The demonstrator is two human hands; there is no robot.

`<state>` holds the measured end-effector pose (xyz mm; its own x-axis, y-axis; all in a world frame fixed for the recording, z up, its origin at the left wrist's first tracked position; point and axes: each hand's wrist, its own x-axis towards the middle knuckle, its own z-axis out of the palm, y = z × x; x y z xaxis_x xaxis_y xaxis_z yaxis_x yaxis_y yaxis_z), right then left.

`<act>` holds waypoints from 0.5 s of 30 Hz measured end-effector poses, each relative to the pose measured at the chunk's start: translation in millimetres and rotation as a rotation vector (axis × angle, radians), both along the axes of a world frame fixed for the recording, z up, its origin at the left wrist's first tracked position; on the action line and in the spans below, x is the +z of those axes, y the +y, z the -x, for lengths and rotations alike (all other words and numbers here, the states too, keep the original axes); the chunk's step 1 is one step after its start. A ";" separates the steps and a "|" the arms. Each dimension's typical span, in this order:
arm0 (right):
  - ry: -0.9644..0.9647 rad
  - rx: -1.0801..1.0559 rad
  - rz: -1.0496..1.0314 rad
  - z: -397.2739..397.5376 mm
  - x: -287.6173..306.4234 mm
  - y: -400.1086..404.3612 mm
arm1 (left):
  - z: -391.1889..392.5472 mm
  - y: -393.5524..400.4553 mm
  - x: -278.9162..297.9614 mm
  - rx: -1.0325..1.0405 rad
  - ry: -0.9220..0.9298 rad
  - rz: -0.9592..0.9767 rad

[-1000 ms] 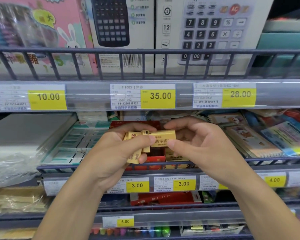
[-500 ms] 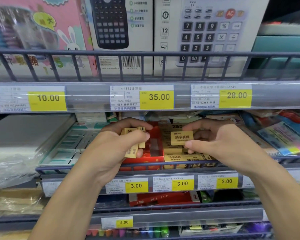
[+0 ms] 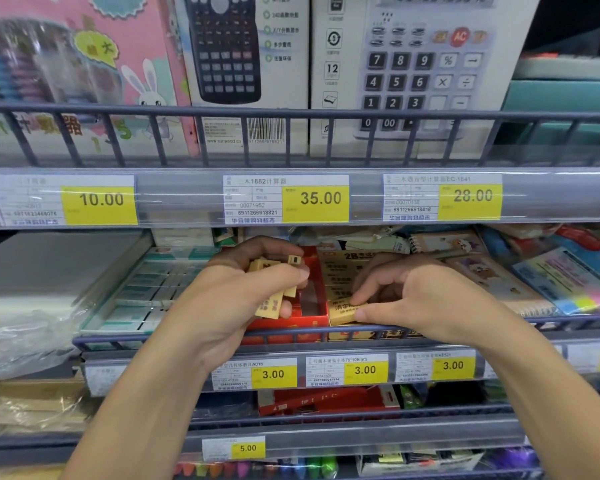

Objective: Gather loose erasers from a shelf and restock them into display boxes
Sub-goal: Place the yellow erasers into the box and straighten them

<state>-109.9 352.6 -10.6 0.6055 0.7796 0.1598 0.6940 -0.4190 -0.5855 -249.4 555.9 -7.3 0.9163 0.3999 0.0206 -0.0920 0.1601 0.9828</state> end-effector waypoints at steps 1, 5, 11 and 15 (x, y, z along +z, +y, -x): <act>0.003 0.019 0.001 -1.5 0.2 0.8 | -0.4 -0.5 0.2 -0.004 0.001 -0.014; -0.042 0.072 0.075 -3.9 4.2 1.6 | -1.3 -3.6 2.2 -0.027 0.003 -0.064; -0.043 0.083 -0.194 15.3 2.6 7.9 | 3.9 -8.1 5.4 -0.112 0.016 -0.077; -0.002 0.215 -0.375 28.3 1.8 21.7 | 3.7 -11.1 4.5 -0.140 0.019 -0.133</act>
